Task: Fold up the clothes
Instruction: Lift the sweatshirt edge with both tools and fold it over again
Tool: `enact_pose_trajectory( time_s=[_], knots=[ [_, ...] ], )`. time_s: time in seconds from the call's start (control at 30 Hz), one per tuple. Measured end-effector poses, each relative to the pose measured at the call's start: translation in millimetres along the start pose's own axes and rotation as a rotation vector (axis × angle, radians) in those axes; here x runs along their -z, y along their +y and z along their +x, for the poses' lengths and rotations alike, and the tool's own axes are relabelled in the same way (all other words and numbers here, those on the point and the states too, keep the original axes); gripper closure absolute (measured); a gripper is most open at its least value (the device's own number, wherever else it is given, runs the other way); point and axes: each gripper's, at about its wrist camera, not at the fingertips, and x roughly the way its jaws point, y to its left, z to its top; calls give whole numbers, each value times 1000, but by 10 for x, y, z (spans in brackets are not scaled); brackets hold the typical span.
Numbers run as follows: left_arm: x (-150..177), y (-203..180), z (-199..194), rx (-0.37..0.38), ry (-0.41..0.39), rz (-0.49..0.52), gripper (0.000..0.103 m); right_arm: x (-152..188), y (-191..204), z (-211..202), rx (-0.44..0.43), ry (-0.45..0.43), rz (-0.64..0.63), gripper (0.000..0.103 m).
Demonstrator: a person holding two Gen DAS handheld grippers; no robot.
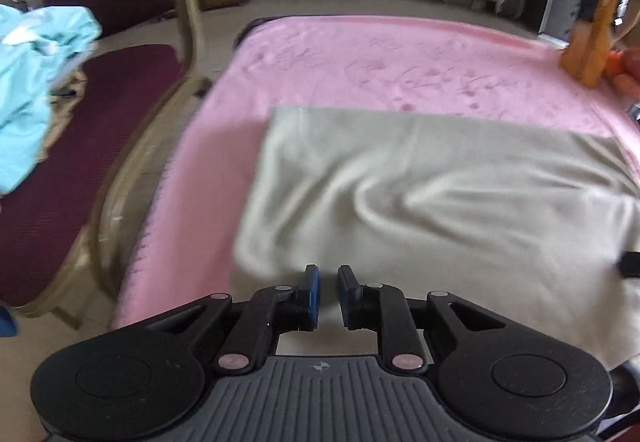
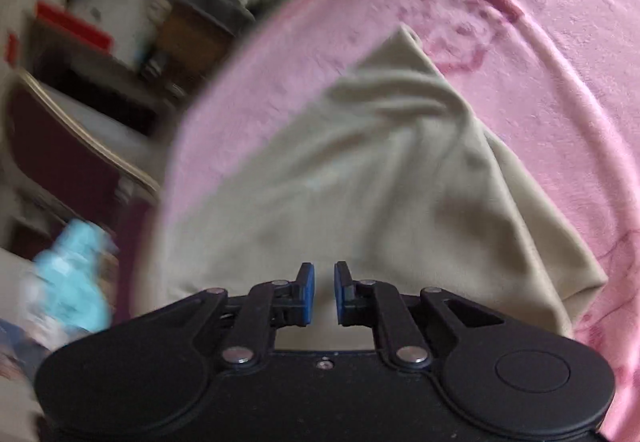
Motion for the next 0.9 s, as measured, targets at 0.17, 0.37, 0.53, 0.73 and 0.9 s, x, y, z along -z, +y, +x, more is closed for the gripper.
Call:
enact_pose_trajectory(
  time_s=[0.17,0.37,0.53,0.73,0.9],
  knots=[
    [102,316,-21,-110,82,-105,85,-50,-409,-318,111,-111,206,103],
    [253,619,-244,-128,57,-268,93,9,-569,-683,317,-238,238,98],
    [246,672,-416,13,-37,-323,93,139,-482,-862,186,-263,180,98],
    [246,181,-279,47,-14,-112,91,176,-306,-659,-13,-162,127,97],
    [299,143,-164,-65,67,-45,85,146,-395,-501,165,-123,159,103]
  ],
)
